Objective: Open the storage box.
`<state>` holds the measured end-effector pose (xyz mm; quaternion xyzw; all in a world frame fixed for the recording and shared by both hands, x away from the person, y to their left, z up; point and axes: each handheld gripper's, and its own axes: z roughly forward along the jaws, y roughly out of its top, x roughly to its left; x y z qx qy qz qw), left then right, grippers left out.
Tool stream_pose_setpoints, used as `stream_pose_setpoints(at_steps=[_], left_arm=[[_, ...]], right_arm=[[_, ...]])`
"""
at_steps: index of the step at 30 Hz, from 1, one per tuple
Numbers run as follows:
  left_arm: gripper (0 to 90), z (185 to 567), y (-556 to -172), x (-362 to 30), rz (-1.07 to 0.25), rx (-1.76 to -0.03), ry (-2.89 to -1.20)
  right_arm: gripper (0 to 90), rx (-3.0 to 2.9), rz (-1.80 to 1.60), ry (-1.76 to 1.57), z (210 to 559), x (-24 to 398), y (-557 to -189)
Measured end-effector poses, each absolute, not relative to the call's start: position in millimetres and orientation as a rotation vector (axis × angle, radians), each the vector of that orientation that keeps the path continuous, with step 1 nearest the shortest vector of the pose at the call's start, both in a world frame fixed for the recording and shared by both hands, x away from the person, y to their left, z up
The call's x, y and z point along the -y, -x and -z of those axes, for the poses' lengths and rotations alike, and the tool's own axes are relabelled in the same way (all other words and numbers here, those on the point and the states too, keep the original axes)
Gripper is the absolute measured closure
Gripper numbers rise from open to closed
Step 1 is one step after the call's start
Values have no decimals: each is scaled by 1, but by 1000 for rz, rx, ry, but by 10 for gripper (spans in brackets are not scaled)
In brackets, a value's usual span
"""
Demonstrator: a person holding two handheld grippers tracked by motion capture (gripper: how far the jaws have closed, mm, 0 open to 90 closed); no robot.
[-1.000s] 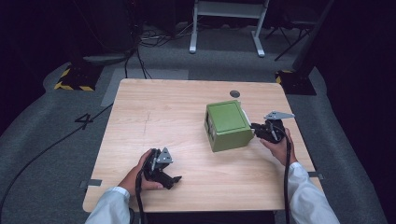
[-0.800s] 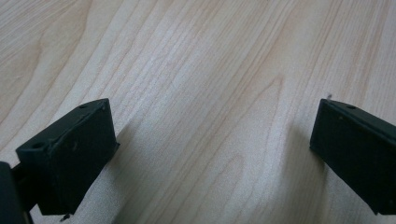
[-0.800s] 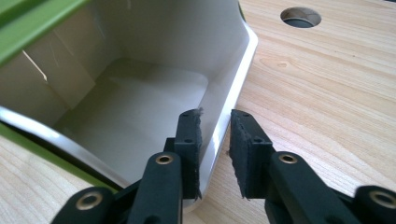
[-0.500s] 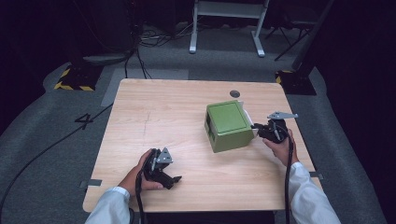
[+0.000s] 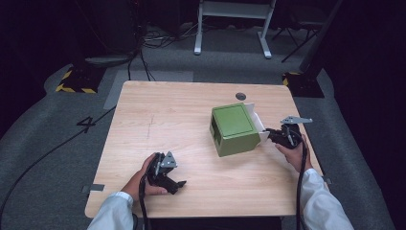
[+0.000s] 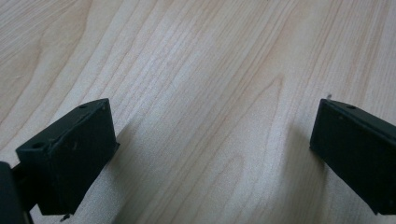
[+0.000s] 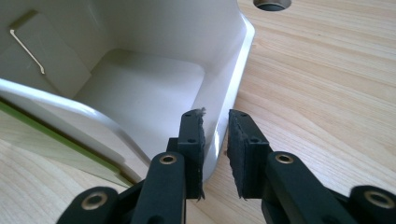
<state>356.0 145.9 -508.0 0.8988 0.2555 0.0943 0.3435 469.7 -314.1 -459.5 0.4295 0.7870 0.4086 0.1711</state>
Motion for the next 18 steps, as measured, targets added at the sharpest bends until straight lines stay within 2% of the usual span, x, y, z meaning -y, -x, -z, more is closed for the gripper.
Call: stream_pose_setpoints(at_steps=[18], left_arm=[[5, 508, -356, -146, -245, -665, -2335]], right_arm=[[757, -2197, -1138, -1269, 463, 336, -469]])
